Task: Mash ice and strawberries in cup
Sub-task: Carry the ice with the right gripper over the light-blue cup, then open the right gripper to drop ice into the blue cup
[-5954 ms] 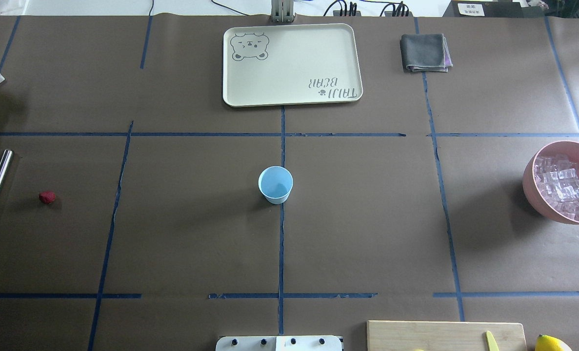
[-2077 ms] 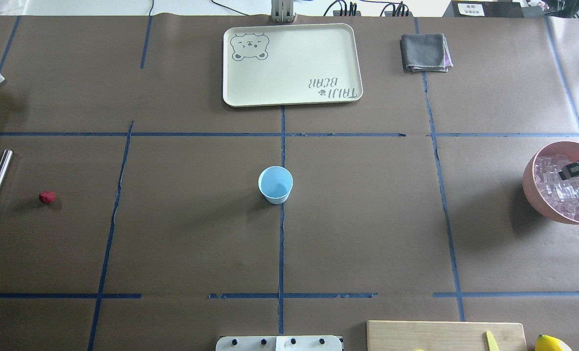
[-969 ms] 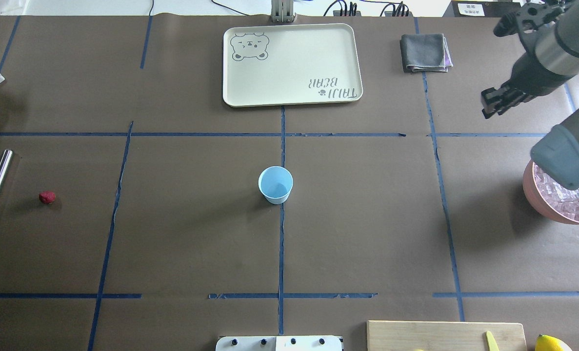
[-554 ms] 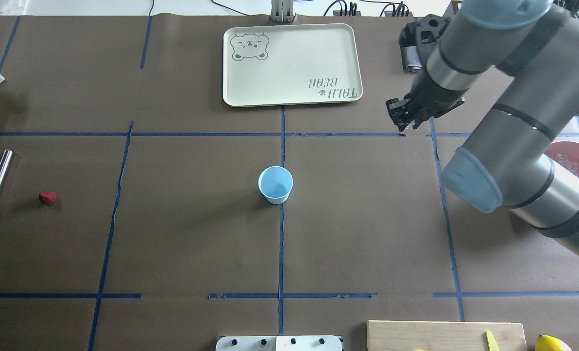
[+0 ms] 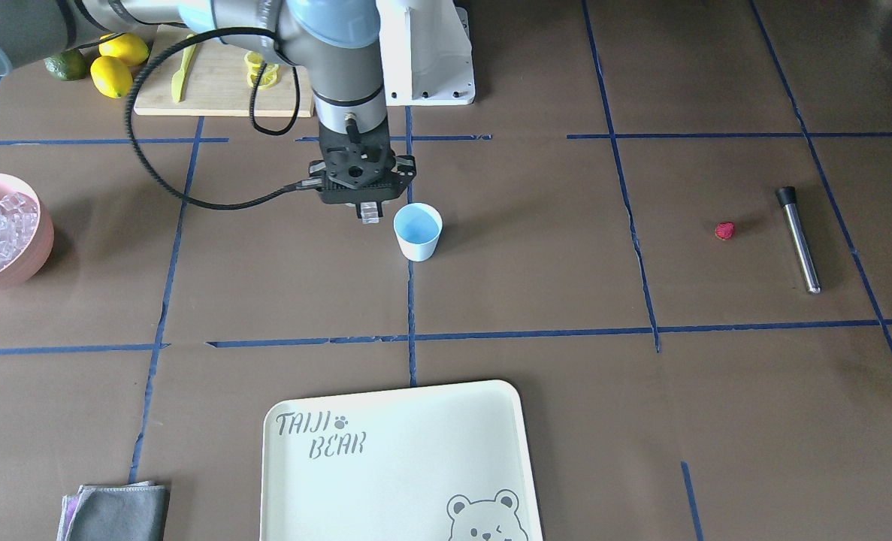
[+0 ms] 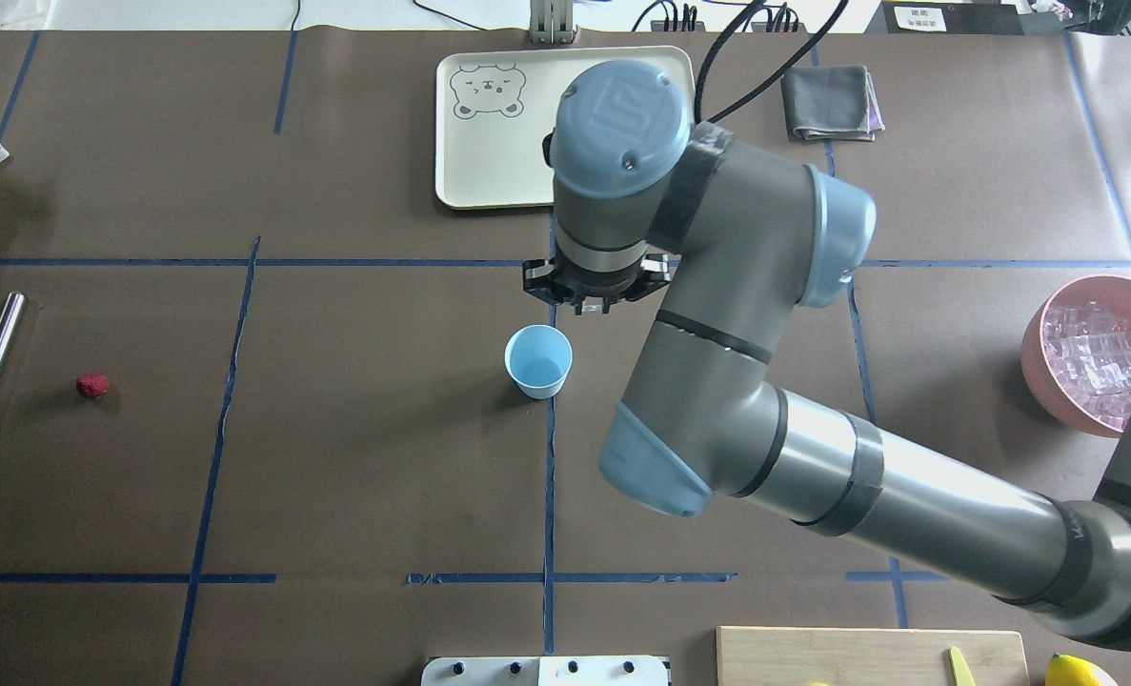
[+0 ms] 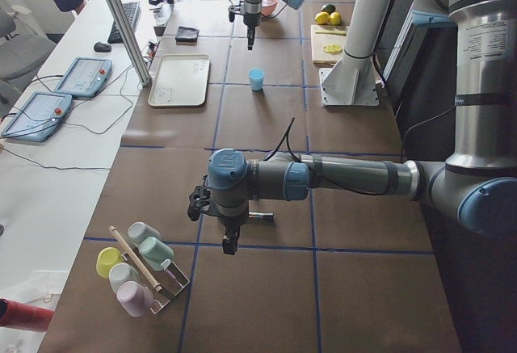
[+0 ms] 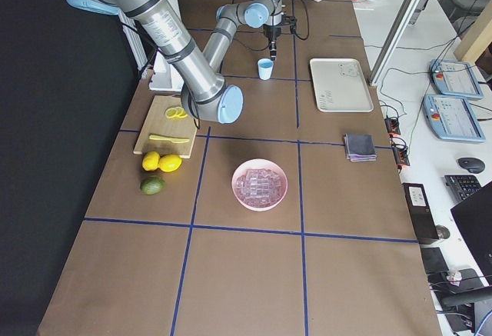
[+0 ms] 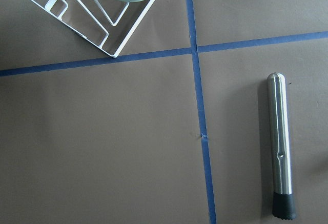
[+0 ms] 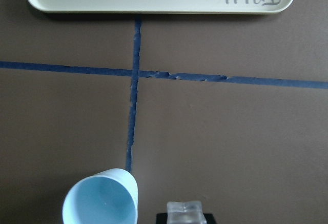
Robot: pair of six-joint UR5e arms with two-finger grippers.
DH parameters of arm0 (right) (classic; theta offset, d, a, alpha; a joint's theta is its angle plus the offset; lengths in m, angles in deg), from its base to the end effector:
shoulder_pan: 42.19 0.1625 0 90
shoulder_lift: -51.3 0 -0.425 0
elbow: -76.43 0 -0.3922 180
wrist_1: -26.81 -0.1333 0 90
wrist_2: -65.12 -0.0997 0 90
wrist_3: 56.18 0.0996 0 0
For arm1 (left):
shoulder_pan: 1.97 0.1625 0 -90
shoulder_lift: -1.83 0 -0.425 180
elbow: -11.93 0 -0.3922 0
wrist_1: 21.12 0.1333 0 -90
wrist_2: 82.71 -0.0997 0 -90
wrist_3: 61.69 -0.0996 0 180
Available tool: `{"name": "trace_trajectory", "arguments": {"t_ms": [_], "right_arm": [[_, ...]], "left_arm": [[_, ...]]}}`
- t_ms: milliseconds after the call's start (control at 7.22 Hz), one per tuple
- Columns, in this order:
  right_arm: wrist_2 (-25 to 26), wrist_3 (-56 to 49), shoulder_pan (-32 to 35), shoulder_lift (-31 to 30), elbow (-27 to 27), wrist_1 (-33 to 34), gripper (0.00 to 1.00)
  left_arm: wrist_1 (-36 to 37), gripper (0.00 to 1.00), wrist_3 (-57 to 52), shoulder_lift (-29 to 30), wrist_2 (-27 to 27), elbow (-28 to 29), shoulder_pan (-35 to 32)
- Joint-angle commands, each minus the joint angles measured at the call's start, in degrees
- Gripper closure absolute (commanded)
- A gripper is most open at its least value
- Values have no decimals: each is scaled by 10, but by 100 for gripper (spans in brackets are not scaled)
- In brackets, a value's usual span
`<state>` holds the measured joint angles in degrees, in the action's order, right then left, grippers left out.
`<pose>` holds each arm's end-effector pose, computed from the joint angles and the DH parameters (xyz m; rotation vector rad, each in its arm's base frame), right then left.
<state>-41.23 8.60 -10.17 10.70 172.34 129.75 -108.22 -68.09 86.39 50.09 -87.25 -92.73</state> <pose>-0.5241 -0.4519 0.1200 0.1128 -0.7747 0.0071 -0.0716 -0.4509 0.6316 0.0606 0.7450 0.0993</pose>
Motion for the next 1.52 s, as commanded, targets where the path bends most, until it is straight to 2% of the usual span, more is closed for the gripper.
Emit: {"name": "trace_trajectory", "arguments": {"t_ms": [0, 277, 415, 554, 692, 1108, 1385], "right_arm": [[36, 43, -47, 21, -61, -50, 97], [44, 52, -60, 21, -68, -50, 96], [44, 52, -61, 19, -68, -50, 88], [45, 52, -61, 16, -70, -51, 9], [52, 51, -61, 17, -70, -51, 1], [52, 51, -57, 18, -64, -49, 1], [22, 35, -8, 2, -57, -48, 1]], "left_arm": [[1, 0, 0, 0, 0, 0, 1], [1, 0, 0, 0, 0, 0, 1], [0, 0, 0, 0, 0, 0, 1], [0, 0, 0, 0, 0, 0, 1], [0, 0, 0, 0, 0, -1, 1], [0, 0, 0, 0, 0, -1, 1], [-1, 0, 0, 0, 0, -1, 2]]}}
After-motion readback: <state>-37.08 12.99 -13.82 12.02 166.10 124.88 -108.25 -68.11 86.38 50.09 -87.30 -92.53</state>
